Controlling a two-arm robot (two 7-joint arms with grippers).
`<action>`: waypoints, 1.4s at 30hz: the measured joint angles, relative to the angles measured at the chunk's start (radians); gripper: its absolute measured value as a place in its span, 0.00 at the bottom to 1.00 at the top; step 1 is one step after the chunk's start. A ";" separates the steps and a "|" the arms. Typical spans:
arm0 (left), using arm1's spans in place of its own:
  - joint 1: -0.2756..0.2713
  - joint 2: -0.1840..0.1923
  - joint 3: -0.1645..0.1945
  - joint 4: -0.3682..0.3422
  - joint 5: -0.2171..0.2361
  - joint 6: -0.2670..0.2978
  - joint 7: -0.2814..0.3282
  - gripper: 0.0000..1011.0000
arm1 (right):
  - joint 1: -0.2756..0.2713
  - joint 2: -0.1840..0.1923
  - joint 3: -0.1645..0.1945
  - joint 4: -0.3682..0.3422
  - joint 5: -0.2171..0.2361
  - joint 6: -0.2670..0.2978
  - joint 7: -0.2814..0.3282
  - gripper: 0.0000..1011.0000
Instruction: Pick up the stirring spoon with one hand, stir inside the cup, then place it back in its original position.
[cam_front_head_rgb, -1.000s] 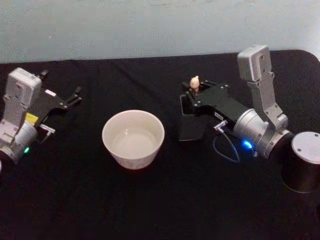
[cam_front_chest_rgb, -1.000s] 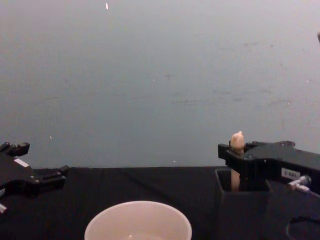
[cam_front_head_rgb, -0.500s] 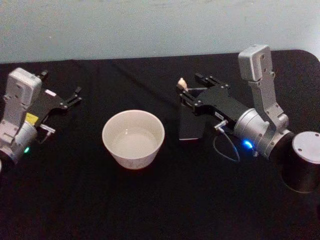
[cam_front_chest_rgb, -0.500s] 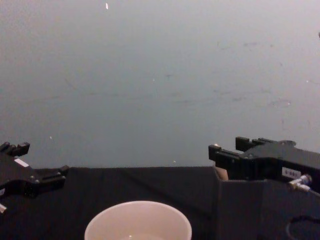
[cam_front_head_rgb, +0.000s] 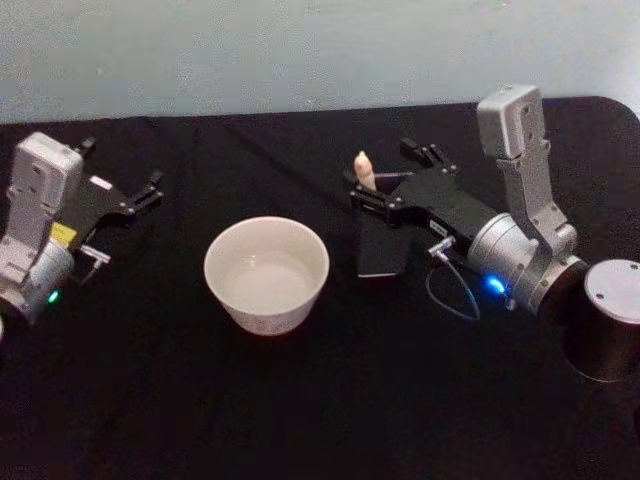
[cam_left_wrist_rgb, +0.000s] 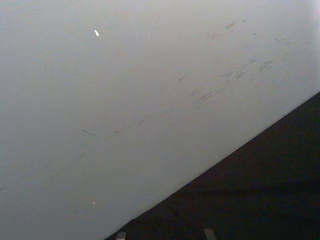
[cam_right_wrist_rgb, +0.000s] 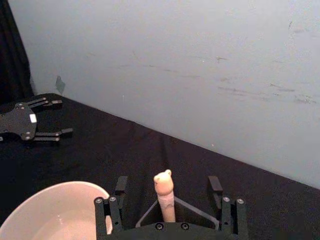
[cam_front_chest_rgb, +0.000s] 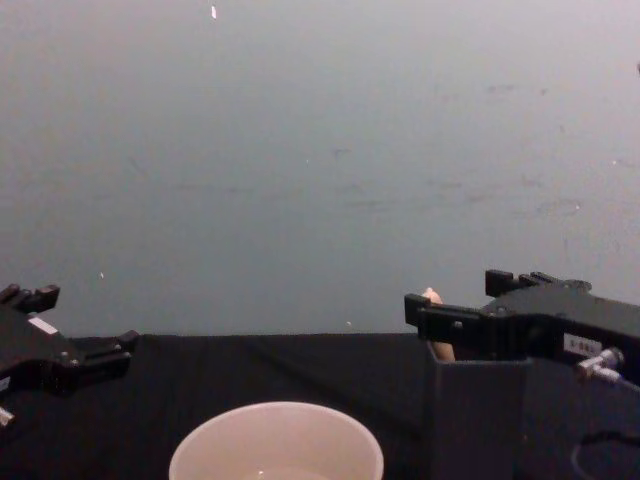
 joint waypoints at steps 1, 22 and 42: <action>0.000 0.000 0.000 0.000 0.000 0.000 0.000 0.99 | 0.000 0.000 0.000 0.000 0.000 0.000 0.000 0.99; 0.000 0.000 0.000 0.000 0.000 0.000 0.000 0.99 | 0.031 -0.091 0.136 0.084 -0.072 -0.141 -0.161 0.99; 0.000 0.000 0.000 0.000 0.000 0.000 0.000 0.99 | 0.041 -0.082 0.123 0.231 -0.174 -0.075 -0.155 0.99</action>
